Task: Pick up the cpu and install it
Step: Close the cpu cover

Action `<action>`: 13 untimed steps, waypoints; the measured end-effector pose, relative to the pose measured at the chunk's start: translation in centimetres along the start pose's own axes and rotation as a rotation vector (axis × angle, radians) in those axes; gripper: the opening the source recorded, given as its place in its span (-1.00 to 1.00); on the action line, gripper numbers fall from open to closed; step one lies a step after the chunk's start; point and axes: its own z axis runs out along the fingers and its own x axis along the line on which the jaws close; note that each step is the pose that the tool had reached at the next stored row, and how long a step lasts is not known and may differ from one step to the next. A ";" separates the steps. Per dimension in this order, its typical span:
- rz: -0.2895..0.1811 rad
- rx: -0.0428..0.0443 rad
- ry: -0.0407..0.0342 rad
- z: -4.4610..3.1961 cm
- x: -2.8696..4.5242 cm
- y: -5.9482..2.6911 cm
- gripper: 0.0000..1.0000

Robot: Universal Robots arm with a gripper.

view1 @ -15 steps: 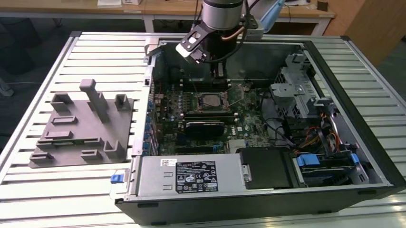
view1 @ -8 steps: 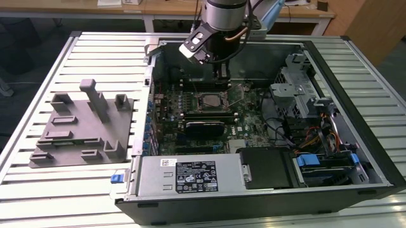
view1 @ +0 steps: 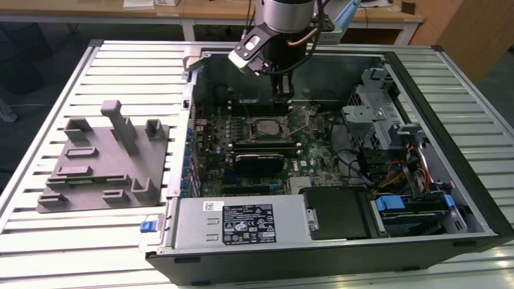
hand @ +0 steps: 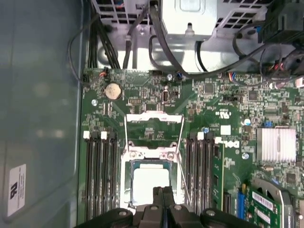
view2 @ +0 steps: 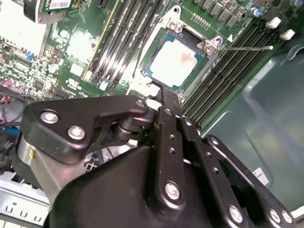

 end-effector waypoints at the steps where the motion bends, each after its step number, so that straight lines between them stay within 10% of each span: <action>1: 0.000 -0.0001 0.0000 0.00 0.00 0.07 -0.79; 13: 0.000 0.0001 -0.0002 0.06 -0.29 0.49 -0.79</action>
